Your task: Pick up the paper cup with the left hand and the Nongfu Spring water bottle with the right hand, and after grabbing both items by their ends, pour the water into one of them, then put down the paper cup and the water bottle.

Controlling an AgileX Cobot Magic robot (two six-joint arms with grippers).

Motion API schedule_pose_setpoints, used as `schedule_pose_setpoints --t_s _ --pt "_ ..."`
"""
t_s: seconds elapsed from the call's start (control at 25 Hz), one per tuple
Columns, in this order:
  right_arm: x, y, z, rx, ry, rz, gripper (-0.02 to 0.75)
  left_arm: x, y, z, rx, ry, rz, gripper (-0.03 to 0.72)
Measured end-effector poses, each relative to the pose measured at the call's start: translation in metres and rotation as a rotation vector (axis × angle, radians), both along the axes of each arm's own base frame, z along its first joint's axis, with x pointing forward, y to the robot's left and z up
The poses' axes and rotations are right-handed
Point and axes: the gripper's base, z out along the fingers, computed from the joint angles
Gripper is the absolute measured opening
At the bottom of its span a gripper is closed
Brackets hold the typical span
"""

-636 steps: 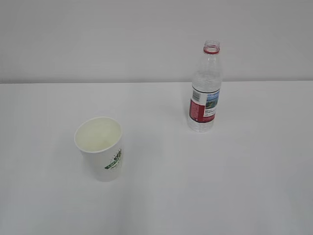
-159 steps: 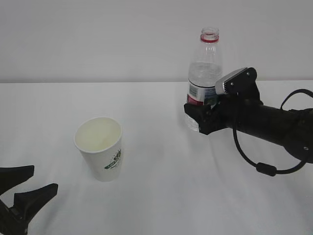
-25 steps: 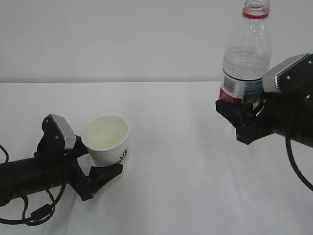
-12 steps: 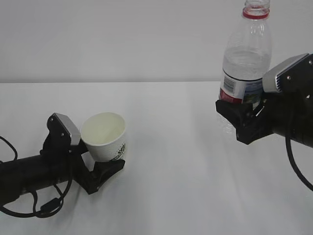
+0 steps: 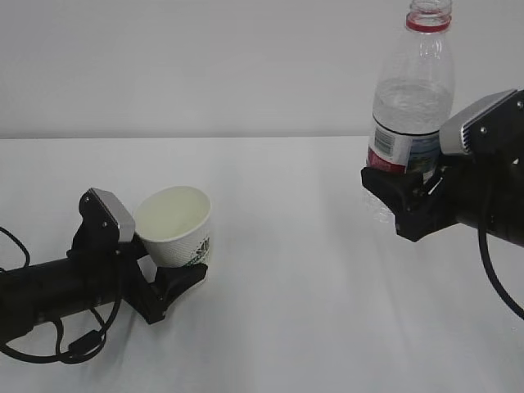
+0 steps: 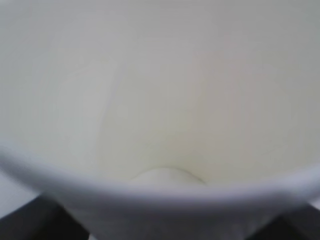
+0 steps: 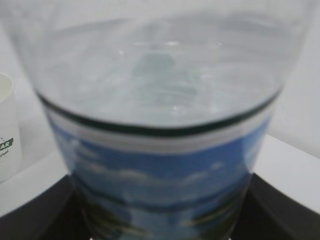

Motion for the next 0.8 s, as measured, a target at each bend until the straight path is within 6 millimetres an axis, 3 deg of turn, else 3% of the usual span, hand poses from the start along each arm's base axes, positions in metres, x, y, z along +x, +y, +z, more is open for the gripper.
schedule_pose_setpoints --t_s 0.16,0.52,0.8 --pt "0.000 0.000 0.000 0.000 0.000 0.000 0.520 -0.003 0.001 0.001 -0.006 0.014 0.002 0.574" --pt "0.000 0.000 0.000 0.000 0.000 0.000 0.520 -0.018 0.005 0.024 -0.025 -0.007 0.006 0.573" --pt "0.000 0.000 0.000 0.000 0.000 0.000 0.520 -0.039 0.006 0.029 -0.023 0.020 -0.052 0.573"
